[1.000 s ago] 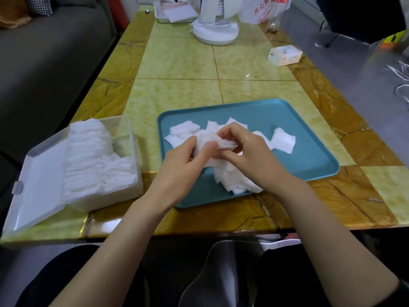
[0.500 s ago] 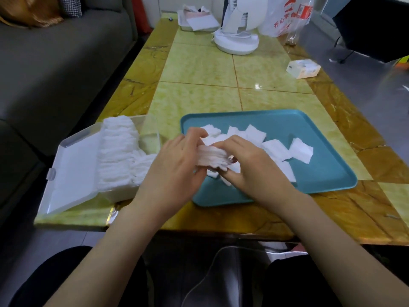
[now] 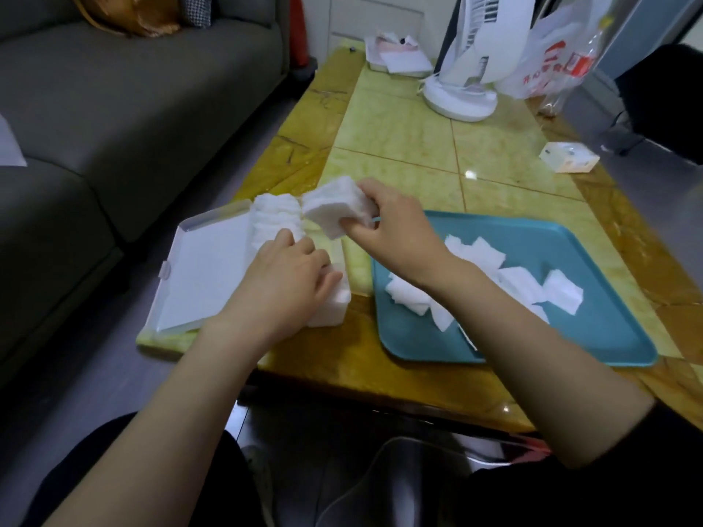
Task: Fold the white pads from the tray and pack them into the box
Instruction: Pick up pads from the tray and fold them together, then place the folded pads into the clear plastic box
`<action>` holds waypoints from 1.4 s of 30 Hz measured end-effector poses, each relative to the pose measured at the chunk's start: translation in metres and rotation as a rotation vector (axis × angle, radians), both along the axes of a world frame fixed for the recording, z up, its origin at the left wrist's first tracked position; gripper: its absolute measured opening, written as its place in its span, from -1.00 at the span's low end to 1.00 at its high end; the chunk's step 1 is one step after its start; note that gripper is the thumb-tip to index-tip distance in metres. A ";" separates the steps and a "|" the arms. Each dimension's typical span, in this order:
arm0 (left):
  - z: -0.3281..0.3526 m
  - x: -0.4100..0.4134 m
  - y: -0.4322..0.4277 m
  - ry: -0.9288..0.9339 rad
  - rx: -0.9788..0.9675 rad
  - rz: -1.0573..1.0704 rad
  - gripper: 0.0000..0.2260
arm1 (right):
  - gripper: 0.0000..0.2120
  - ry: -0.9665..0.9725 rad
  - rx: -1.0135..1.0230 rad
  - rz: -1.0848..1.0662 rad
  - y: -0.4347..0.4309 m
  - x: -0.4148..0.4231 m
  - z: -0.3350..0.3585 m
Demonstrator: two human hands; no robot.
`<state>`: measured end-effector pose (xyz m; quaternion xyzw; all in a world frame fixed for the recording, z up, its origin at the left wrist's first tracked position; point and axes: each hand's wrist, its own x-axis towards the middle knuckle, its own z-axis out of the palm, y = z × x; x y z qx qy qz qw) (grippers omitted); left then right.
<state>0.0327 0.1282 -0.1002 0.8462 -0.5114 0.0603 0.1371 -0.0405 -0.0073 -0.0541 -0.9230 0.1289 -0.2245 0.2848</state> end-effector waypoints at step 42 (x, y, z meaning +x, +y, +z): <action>0.017 -0.017 0.002 -0.011 0.076 0.257 -0.76 | -0.70 0.351 -0.136 0.112 -0.007 -0.010 -0.002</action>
